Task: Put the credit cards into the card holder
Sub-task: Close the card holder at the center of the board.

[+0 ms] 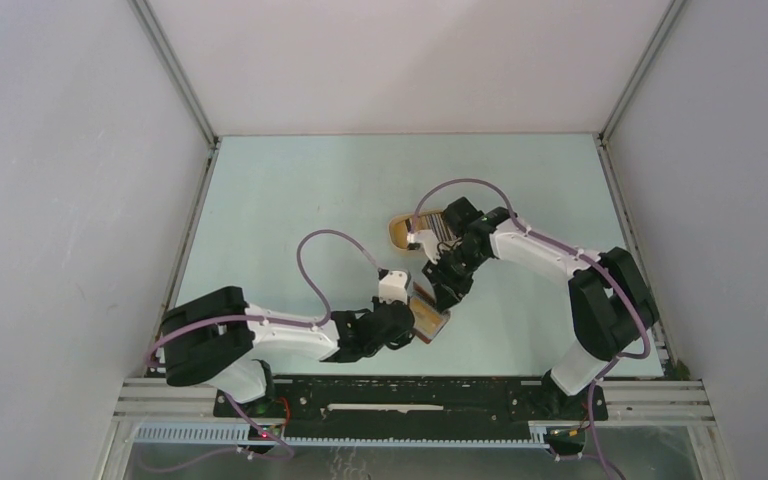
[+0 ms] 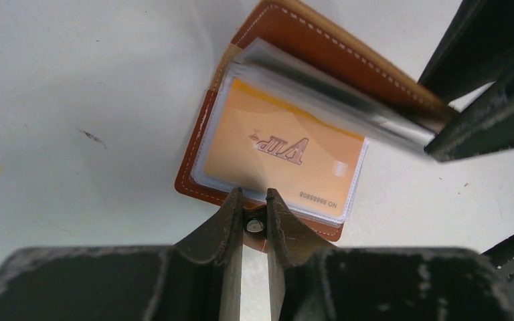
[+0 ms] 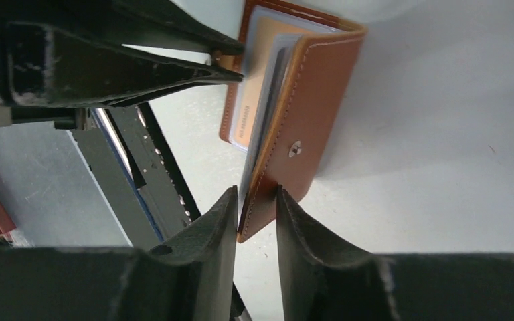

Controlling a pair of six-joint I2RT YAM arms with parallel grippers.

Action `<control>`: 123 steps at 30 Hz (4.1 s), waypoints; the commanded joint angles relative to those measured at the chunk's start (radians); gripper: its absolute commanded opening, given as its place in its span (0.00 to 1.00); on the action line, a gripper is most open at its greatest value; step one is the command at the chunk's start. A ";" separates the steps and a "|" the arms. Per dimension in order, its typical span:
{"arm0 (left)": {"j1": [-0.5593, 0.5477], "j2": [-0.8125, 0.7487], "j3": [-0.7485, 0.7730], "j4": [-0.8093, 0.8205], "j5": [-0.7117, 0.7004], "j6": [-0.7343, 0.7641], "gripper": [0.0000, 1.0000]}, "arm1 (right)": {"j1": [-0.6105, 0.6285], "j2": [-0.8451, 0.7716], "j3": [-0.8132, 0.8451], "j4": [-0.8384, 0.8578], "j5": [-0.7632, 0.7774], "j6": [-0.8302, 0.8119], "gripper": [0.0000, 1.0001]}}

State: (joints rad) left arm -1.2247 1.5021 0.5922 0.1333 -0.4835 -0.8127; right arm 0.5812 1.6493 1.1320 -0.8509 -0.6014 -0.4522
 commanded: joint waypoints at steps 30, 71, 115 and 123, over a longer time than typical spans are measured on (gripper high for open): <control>0.011 -0.078 -0.110 0.115 0.018 -0.083 0.00 | -0.042 0.288 0.125 -0.125 -0.487 0.004 0.41; 0.005 -0.182 -0.271 0.311 0.228 -0.112 0.17 | 0.030 0.396 0.108 0.098 -0.100 0.328 0.15; 0.126 -0.438 -0.455 0.312 0.255 -0.324 0.71 | 0.084 0.346 0.141 0.047 -0.080 0.216 0.24; 0.149 -0.251 -0.380 0.317 0.271 -0.400 0.69 | 0.085 0.323 0.143 0.038 -0.090 0.193 0.24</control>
State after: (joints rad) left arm -1.0935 1.1660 0.1642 0.4622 -0.2214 -1.1465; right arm 0.6521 2.0048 1.2652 -0.8555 -0.7689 -0.1959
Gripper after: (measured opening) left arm 0.707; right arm 0.238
